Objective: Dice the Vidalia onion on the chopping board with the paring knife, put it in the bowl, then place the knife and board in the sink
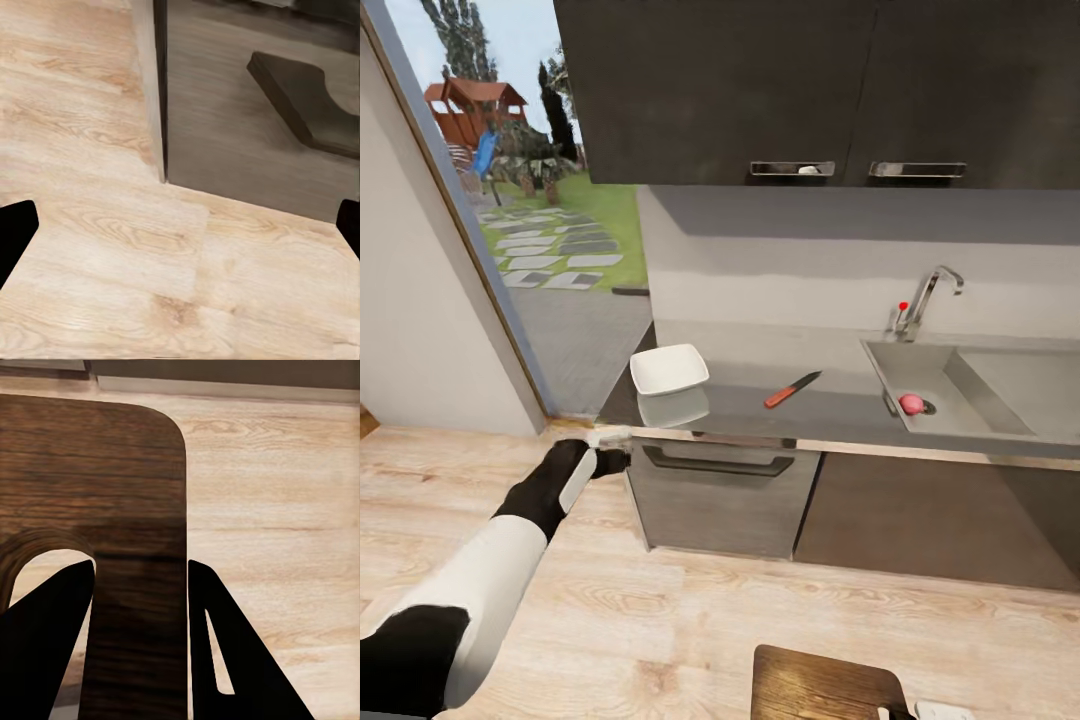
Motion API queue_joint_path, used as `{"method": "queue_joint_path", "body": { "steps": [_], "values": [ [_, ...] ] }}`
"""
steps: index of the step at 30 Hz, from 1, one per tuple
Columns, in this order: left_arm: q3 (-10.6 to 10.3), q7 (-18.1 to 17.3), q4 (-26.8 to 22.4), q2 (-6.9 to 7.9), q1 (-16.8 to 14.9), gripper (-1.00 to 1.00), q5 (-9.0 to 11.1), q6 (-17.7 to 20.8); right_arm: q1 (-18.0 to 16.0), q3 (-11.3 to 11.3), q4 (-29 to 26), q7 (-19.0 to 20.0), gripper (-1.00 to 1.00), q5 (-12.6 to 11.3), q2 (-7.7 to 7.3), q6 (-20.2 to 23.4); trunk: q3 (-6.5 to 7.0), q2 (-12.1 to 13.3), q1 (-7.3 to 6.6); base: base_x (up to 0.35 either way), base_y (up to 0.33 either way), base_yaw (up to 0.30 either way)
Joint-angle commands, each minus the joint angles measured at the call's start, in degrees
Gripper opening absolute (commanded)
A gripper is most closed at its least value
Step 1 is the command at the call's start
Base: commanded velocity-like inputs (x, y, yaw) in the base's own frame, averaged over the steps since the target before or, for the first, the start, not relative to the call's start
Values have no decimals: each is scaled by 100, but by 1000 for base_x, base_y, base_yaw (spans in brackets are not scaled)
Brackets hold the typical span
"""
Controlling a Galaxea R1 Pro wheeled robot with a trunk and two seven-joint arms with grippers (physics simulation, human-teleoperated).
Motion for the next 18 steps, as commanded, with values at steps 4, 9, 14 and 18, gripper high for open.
{"method": "queue_joint_path", "body": {
  "steps": [4,9,14,18],
  "values": [
    [-57,16,1229,-9,-7,100,62,-1131,-5,-34,1,15,-100,-15,1,-29,-8,-10,2,0,0,0],
    [-117,-240,3254,-36,-7,100,43,-3219,-5,-34,-7,23,-100,-15,8,-30,-8,-10,2,0,0,0],
    [-205,-564,3998,-33,32,100,-19,-4434,-5,-34,-17,24,-100,-15,9,-36,-8,-10,2,0,0,0],
    [-224,-621,4090,-34,319,100,-55,-4895,-5,-39,-30,27,-100,-15,3,-45,-8,-10,2,0,0,0]
  ]
}}
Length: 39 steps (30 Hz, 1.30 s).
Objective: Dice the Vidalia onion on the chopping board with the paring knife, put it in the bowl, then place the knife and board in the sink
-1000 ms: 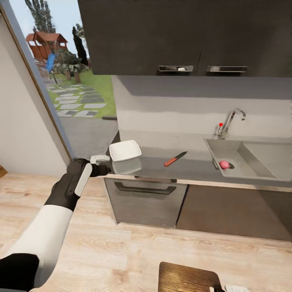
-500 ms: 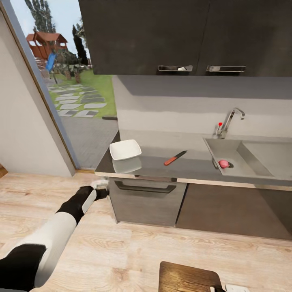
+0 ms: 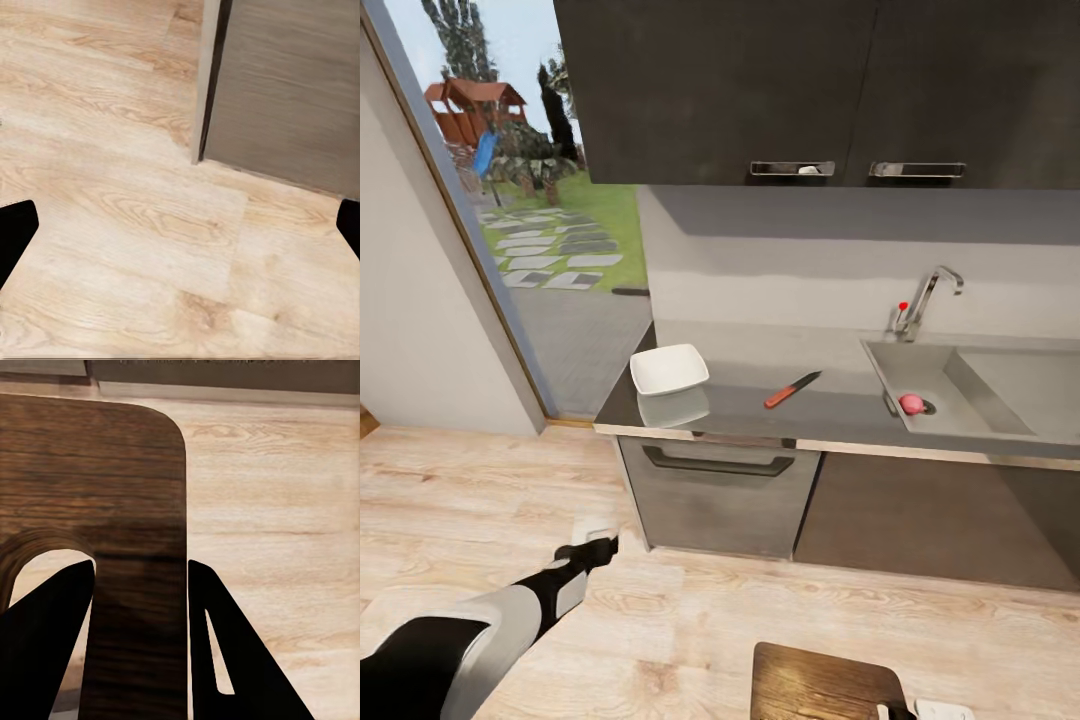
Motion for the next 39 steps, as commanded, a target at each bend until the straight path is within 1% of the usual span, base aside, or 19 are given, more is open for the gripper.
{"method": "queue_joint_path", "body": {
  "steps": [1,3,4,5,6,8,11,12,13,14,15,16,17,18,21,22,33,36,39],
  "values": [
    [-52,-1,29,-6,49,100,36,-128,-5,-37,2,19,-100,-9,-2,-23,-9,-9,3,0,0,0],
    [-56,-2,42,-54,366,100,-18,-793,-5,-39,-30,31,-100,-3,-24,-27,-9,-9,3,0,0,0],
    [-58,1,43,-71,437,100,-33,-957,-5,-39,-34,34,-100,-2,-32,-29,-9,-9,3,0,0,0],
    [-63,52,51,-281,756,100,-188,-1984,-5,-40,-55,45,-100,5,-56,-38,-9,-9,3,0,0,0],
    [-63,67,54,-330,800,100,-220,-2103,-5,-41,-59,46,-100,5,-59,-39,-9,-9,3,0,0,0],
    [-64,212,66,-460,1066,100,-329,-2384,-5,-46,-72,47,-100,7,-67,-47,-9,-9,3,0,0,0],
    [-67,513,72,-544,1317,100,-466,-2517,-5,-48,-142,48,-100,8,-72,-52,-9,-9,3,0,0,0],
    [-70,624,73,-580,1469,100,-637,-2549,-5,-48,-220,52,-100,9,-74,-52,-9,-9,3,0,0,0],
    [-72,714,74,-609,1739,100,-1097,-2593,-5,-44,-412,61,-100,15,-74,-38,-9,-9,3,0,0,0],
    [-73,731,74,-612,1836,100,-1298,-2623,-5,-43,-513,61,-100,19,-73,-32,-9,-9,3,0,0,0],
    [-73,741,74,-614,1931,100,-1475,-2674,-5,-42,-623,60,-100,20,-73,-27,-9,-9,3,0,0,0],
    [-73,745,74,-614,1977,100,-1550,-2714,-5,-41,-682,58,-100,21,-73,-25,-9,-9,3,0,0,0],
    [-73,749,74,-616,2103,100,-1713,-2890,-5,-37,-884,53,-100,21,-73,-17,-9,-9,3,0,0,0],
    [-73,747,75,-613,2176,100,-1776,-3029,-5,-35,-1015,53,-100,20,-73,-14,-9,-9,3,0,0,0],
    [-73,738,75,-595,2347,100,-1852,-3272,-5,-34,-1251,50,-100,21,-73,-6,-9,-9,3,0,0,0],
    [-70,749,71,-530,2452,100,-1876,-3359,-5,-33,-1361,51,-100,19,-68,-2,-9,-9,3,0,0,0],
    [-60,793,50,-427,2505,100,-1881,-3375,-5,-29,-1430,53,-100,18,-59,-8,-9,-9,3,-13,0,0],
    [-57,794,49,-423,2506,100,-1880,-3374,-5,-30,-1595,38,-100,18,-58,14,-9,-9,3,-230,0,0],
    [-56,795,48,-414,2506,100,-1880,-3374,-5,-31,-1865,28,-100,18,-56,201,-9,-9,3,-304,0,0]
  ]
}}
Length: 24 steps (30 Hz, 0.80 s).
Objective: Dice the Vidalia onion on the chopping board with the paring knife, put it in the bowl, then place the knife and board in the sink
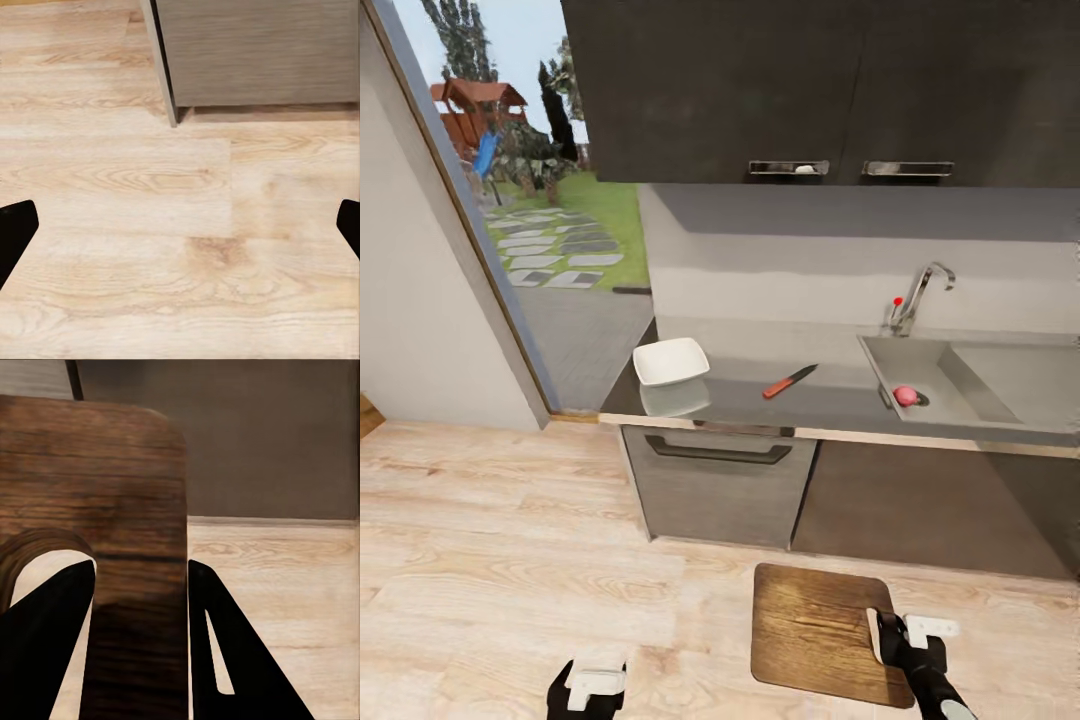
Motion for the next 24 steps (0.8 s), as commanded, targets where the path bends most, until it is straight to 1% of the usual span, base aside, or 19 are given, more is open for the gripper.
{"method": "queue_joint_path", "body": {
  "steps": [1,3,4,6,7,9,11,14,16,17,19,20,21,22,24],
  "values": [
    [-33,60,23,0,-11,100,-43,-27,-2,3,-66,-5,-100,-23,1,51,-10,-10,-1,-320,0,0],
    [-33,60,23,3,-11,100,-43,-27,-2,3,-458,-8,-100,-23,8,390,-10,-10,-1,-329,0,0],
    [-33,60,23,5,-11,100,-43,-27,-2,7,-866,-12,-100,-23,9,711,-10,-10,-1,-335,0,0],
    [-28,60,23,6,-11,100,-43,-27,-2,19,-1494,-19,-100,-23,17,1219,-10,-10,-1,-337,0,0],
    [-26,60,20,9,-11,100,-42,-27,-2,24,-1981,-23,-100,-23,26,1615,-10,-10,-1,-339,0,0],
    [-25,60,17,23,-11,100,-42,-27,-2,27,-2543,-31,-100,-23,36,2118,-10,-10,-1,-339,0,0],
    [-24,60,14,35,-11,100,-42,-29,-2,28,-2990,-42,-100,-21,41,2566,-10,-10,-1,-339,0,0],
    [-21,63,9,47,-11,100,-41,-29,-2,24,-3409,-68,-100,-18,41,2998,-10,-10,-1,-313,0,0],
    [-23,62,7,64,-11,100,-41,-30,-2,15,-3905,-129,-100,-15,38,3498,-10,-10,-1,-201,0,0],
    [-23,62,7,66,-11,100,-41,-29,-2,12,-4049,-149,-100,-15,37,3641,-10,-10,-1,-144,0,0],
    [-23,61,6,72,-11,100,-39,-29,-2,5,-4657,-238,-100,-14,36,4249,-10,-10,-1,-75,0,0],
    [-24,60,6,73,-11,100,-38,-28,-2,3,-4801,-261,-100,-14,36,4402,-10,-10,-1,-47,0,0],
    [-22,62,6,74,-11,100,-36,-28,-2,-4,-5065,-299,-100,-14,36,4690,-10,-10,-1,-30,0,0],
    [-23,65,6,76,-11,100,-37,-27,-2,-17,-5547,-352,-100,-16,34,5236,-10,-10,-1,-10,0,0],
    [-24,64,6,76,-11,100,-40,-27,-2,-21,-5745,-365,-100,-16,28,5420,-10,-10,-1,-6,0,0]
  ]
}}
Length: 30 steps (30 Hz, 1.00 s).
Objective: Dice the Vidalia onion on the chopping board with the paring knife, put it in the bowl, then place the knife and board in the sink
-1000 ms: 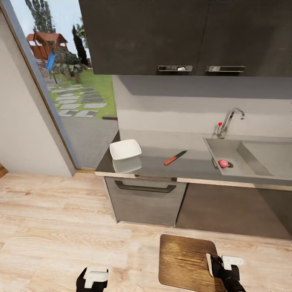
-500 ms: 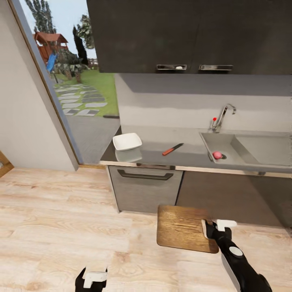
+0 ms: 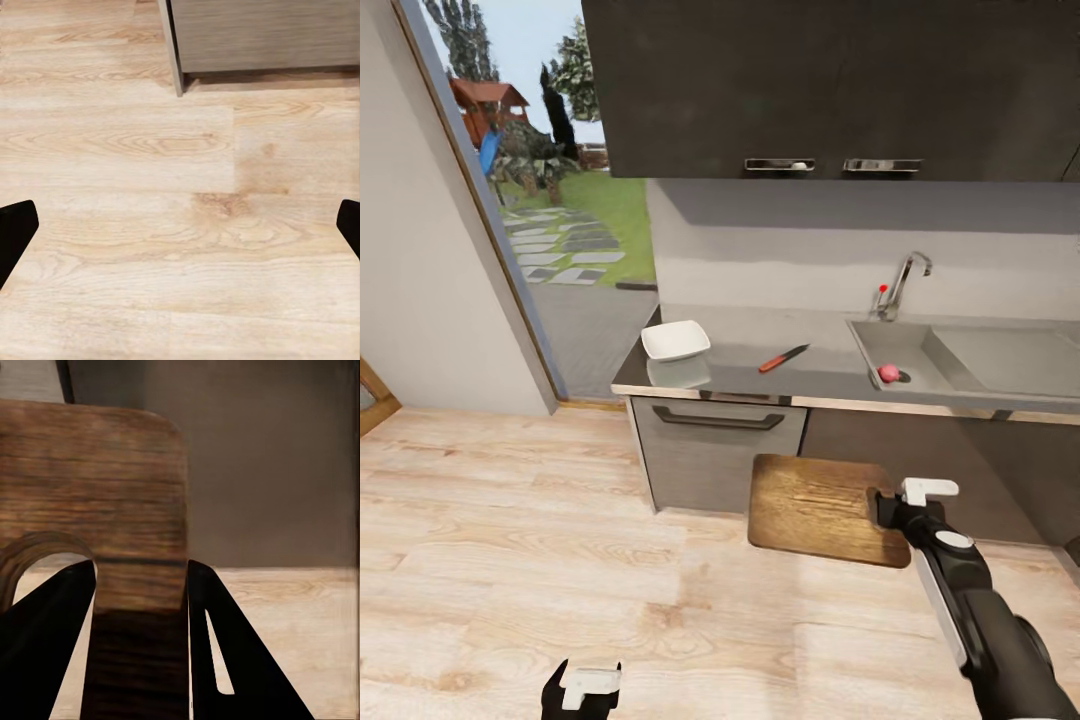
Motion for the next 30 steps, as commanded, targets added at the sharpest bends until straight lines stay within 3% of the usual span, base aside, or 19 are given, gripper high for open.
{"method": "queue_joint_path", "body": {
  "steps": [1,2,9,23,30],
  "values": [
    [-33,61,24,-3,-12,100,-41,-27,-2,5,-133,-37,-100,-23,-7,118,-10,-10,3,-3,0,0],
    [-34,62,24,-2,-12,100,-44,-27,-2,-1,-516,-48,-100,-27,-17,385,-10,-10,3,0,0,0],
    [-31,64,24,-2,-12,100,-38,-13,-13,-6,-1122,-51,-100,-30,-22,1079,-10,-10,3,0,0,0],
    [-25,64,24,-2,-12,100,-36,-10,-110,-6,-1204,-51,-100,-30,-100,1482,-10,-10,3,76,0,0],
    [-25,64,24,-2,-12,100,-36,-10,-543,-6,-1212,-51,-100,-30,-158,1890,-10,-10,3,285,0,0]
  ]
}}
